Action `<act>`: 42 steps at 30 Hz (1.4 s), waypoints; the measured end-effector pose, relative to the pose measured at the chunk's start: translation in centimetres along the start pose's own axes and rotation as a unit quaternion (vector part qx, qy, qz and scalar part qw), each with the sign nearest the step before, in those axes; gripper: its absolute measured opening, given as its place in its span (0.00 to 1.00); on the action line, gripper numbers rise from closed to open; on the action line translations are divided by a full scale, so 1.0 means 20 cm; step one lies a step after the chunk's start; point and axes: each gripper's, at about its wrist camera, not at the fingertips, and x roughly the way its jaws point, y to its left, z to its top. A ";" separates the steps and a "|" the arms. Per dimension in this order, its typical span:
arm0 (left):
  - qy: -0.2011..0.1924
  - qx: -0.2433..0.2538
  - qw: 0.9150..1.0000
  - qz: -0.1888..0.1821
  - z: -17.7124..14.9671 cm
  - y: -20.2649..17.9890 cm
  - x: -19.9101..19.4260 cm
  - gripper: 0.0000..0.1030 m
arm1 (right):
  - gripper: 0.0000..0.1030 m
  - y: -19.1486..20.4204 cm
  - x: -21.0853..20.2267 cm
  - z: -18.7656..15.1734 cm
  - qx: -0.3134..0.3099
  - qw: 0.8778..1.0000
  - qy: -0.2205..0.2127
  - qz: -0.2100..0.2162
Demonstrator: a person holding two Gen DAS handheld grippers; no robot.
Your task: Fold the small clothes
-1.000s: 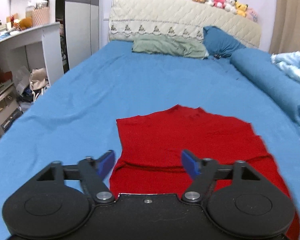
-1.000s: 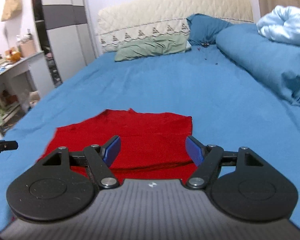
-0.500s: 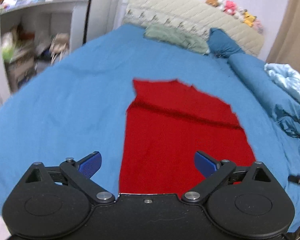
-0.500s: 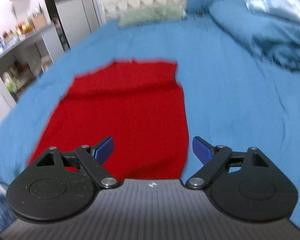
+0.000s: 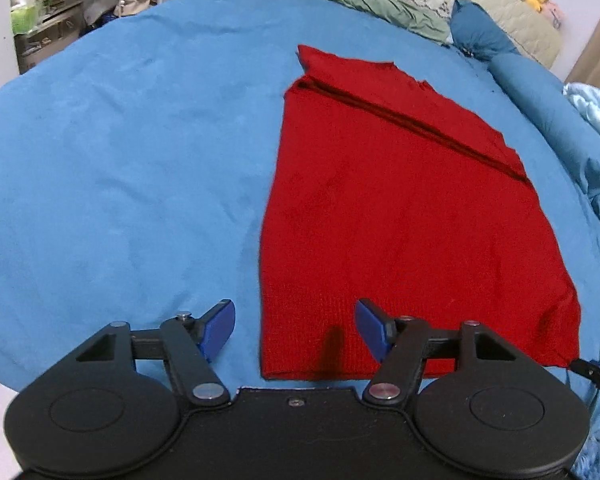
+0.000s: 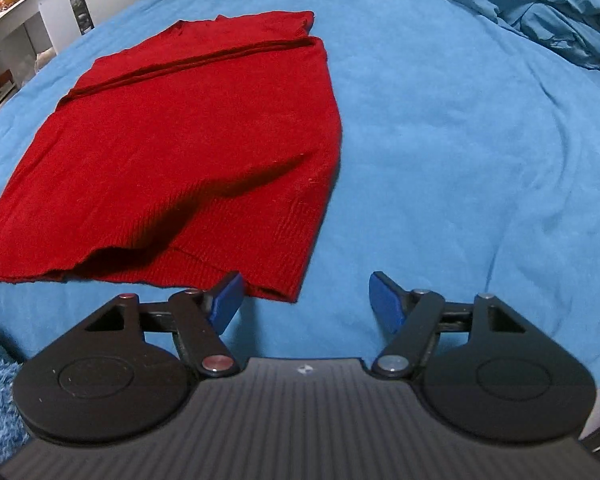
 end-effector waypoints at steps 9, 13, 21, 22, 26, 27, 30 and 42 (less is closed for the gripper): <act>0.007 0.024 1.000 0.004 0.03 -0.08 0.10 0.68 | 0.83 0.10 0.10 0.00 -0.061 0.998 -0.002 -0.021; 0.010 0.036 0.999 0.013 0.02 -0.10 0.12 0.68 | 0.67 0.08 0.09 -0.01 -0.060 0.996 -0.023 -0.059; 0.017 0.032 0.999 0.020 -0.01 -0.07 0.11 0.68 | 0.59 -0.17 -0.02 -0.06 0.036 0.998 -0.028 -0.043; 0.017 0.035 0.999 0.019 -0.01 -0.06 0.11 0.67 | 0.59 -0.18 -0.04 -0.07 0.033 0.998 -0.031 -0.034; 0.014 0.046 0.999 0.013 -0.03 -0.06 0.10 0.65 | 0.63 -0.23 -0.13 -0.08 0.046 0.997 -0.046 0.029; 0.014 0.046 0.999 0.008 -0.03 -0.06 0.10 0.63 | 0.63 -0.23 -0.14 -0.07 0.051 0.997 -0.047 0.038; 0.012 0.050 0.999 0.008 -0.05 -0.06 0.10 0.60 | 0.63 -0.23 -0.11 -0.03 0.077 0.994 -0.041 0.058; 0.009 0.013 1.000 -0.008 -0.07 0.00 0.10 0.41 | 0.56 -0.18 0.05 0.04 0.090 0.993 -0.015 0.070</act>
